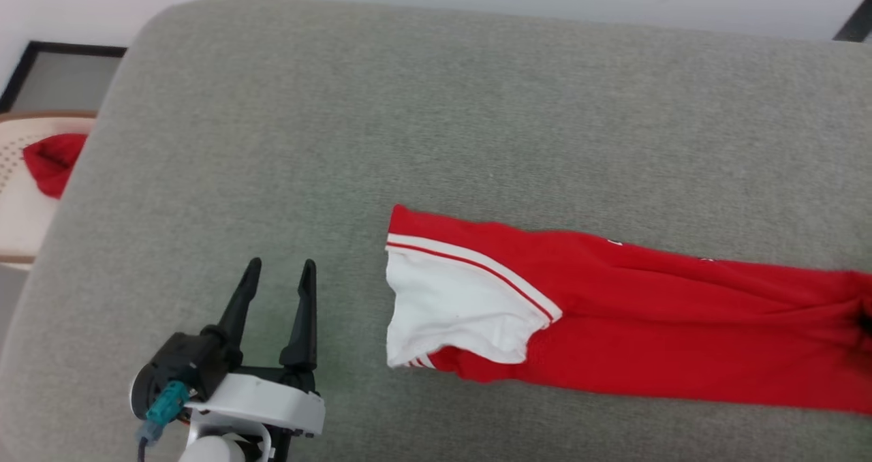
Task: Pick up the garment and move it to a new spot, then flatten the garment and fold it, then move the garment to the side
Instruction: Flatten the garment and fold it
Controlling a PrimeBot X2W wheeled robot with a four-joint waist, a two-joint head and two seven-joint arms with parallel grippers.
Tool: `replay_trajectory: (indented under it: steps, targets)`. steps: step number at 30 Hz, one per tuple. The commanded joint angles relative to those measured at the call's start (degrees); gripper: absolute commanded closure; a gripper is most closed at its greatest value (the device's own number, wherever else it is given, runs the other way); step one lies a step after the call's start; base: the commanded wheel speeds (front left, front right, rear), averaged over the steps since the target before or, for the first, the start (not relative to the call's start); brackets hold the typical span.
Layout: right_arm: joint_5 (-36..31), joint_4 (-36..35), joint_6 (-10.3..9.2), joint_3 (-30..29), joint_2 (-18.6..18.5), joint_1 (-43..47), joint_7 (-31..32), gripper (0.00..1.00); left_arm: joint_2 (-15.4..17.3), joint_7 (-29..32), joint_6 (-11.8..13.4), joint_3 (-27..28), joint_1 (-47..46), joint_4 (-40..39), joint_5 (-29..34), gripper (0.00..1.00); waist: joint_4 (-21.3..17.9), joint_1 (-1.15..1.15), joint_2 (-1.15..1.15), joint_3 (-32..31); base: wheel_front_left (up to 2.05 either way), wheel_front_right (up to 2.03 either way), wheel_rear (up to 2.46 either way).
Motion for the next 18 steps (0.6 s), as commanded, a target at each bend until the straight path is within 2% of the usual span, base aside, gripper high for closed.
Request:
replay_trajectory:
  steps: [1,3,10,15,18]
  targets:
    - [-0.60,1.43,-0.26,-1.37,-0.83,0.09,-0.57,1.00,-0.25,-0.05,-0.40,0.45,-0.41,0.05,0.60,0.00,-1.55,0.00,0.00,0.65,0.00,0.00,0.00]
    - [-1.46,1.68,-0.26,-1.77,-1.86,0.03,-1.15,1.00,-0.32,-0.05,-0.69,0.67,-0.44,0.15,0.82,0.00,-2.12,0.00,0.00,0.95,0.00,0.00,0.00]
    - [-4.19,5.74,-0.20,-9.37,-8.40,-3.24,-6.60,1.00,-0.01,-0.04,-1.65,2.71,-1.59,-0.59,1.57,0.00,-6.35,0.00,0.00,4.12,0.00,0.00,0.00]
    - [-6.48,9.18,-0.20,-12.91,-11.63,-6.02,-9.37,1.00,0.30,-0.04,-1.81,2.91,-2.56,-0.74,2.02,0.00,-7.47,0.00,0.00,5.52,0.00,0.00,0.00]
    - [-9.05,11.62,-0.20,-14.59,-11.92,-8.01,-11.07,1.00,0.41,-0.04,-2.00,3.11,-3.06,-0.60,2.02,0.00,-7.79,0.00,0.00,6.11,0.00,0.00,0.00]
